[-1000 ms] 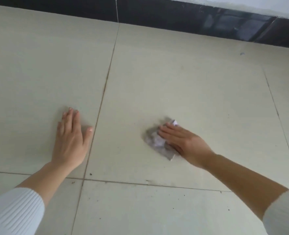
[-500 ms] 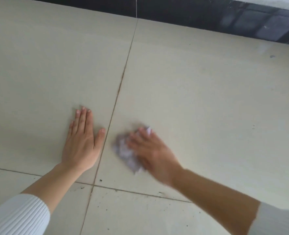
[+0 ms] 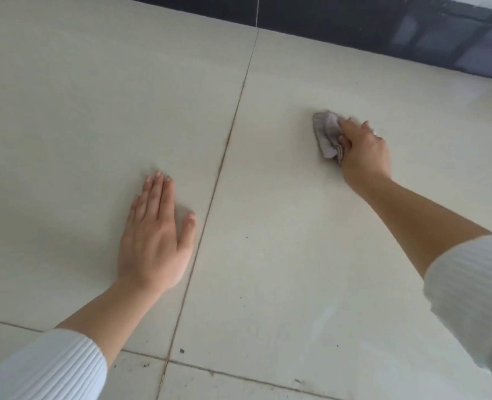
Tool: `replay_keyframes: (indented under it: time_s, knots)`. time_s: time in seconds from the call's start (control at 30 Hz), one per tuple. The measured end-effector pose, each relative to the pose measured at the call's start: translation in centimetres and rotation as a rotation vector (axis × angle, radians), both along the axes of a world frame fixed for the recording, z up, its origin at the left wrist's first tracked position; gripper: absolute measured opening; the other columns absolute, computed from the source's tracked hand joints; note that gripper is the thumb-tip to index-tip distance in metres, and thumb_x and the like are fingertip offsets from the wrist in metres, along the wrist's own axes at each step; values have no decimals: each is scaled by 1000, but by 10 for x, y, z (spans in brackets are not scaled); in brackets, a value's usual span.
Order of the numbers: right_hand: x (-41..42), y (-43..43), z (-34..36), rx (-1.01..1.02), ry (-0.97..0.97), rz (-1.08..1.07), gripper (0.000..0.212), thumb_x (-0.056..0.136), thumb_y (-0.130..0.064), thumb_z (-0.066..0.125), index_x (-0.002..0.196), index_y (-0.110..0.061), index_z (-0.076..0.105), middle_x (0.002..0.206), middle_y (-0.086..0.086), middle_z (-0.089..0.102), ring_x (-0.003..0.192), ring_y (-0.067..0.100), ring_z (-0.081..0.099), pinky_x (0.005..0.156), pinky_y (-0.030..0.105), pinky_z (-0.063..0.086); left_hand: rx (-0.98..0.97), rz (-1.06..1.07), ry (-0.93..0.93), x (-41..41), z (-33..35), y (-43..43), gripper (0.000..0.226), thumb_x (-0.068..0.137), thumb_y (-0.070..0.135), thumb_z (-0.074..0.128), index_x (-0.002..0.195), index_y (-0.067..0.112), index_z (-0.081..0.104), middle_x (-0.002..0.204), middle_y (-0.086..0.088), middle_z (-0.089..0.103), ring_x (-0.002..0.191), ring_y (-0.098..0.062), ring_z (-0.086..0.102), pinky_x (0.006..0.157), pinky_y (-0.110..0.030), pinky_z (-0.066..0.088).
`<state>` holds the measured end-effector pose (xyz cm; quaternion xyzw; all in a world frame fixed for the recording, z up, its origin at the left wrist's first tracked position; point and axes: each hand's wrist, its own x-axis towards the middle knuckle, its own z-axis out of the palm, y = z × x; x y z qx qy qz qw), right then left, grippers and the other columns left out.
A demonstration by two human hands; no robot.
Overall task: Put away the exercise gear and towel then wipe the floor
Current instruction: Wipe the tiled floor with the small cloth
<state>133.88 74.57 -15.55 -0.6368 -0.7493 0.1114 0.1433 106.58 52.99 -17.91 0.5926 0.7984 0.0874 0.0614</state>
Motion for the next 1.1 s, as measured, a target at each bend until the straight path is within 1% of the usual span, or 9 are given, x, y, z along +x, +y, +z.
replay_keyframes:
  time_s: [0.17,0.4,0.53,0.63,0.7,0.8,0.87,0.93,1.1]
  knots:
    - [-72,42,-4,-41,3,-52,42,100,-13,32,141,-12,40,151,14,32,140,39,21,112,46,25,6,6,-9,1,2,0,71,93,45,24,151,3,19,159,-11,15,148,-18,10,120,-36,11]
    - [-116,-40,-7,-46,172,537,33,93,-6,50,124,-5,61,123,19,60,118,37,52,103,33,35,-26,7,-19,0,2,0,70,93,42,27,150,2,23,159,-12,18,148,-20,13,119,-39,14]
    - [-68,-136,-5,-204,84,949,45,94,-17,53,138,-10,50,147,5,44,142,27,28,117,42,20,-58,18,-23,0,6,1,68,93,39,24,150,2,22,158,-12,18,147,-21,14,119,-36,12]
    - [-37,-141,3,-178,7,1257,40,98,-23,49,135,-10,54,144,4,48,140,23,33,115,40,26,-60,22,-27,1,8,2,68,92,38,24,150,1,23,158,-13,19,147,-22,14,119,-37,12]
    - [-25,-99,2,-59,-27,1099,40,101,-28,37,129,-9,59,137,7,55,132,27,45,113,37,28,-62,24,-21,1,8,3,69,92,39,25,149,1,23,158,-13,19,147,-23,16,119,-39,14]
    - [-6,-27,7,-47,-11,322,38,101,-19,41,138,-19,50,145,4,47,138,29,37,113,31,23,-72,14,-5,1,7,3,69,93,39,24,150,1,21,158,-14,18,147,-23,14,119,-40,15]
    - [-1,-11,8,-135,15,-20,44,100,-13,40,143,-26,42,152,1,36,144,25,25,111,32,25,-71,11,-2,1,7,2,69,93,39,24,150,1,20,158,-14,17,148,-24,12,120,-40,14]
    - [-16,-24,10,-146,17,-100,50,98,-7,40,145,-23,38,155,1,31,145,25,20,112,35,27,-78,5,3,1,7,2,69,93,40,23,150,1,19,159,-14,16,148,-24,11,120,-39,12]
    - [-46,-129,-1,-101,110,171,46,90,1,50,135,-10,54,142,6,50,137,35,37,109,48,36,-62,20,-15,2,6,5,72,90,41,24,149,1,21,158,-16,18,147,-27,12,120,-40,12]
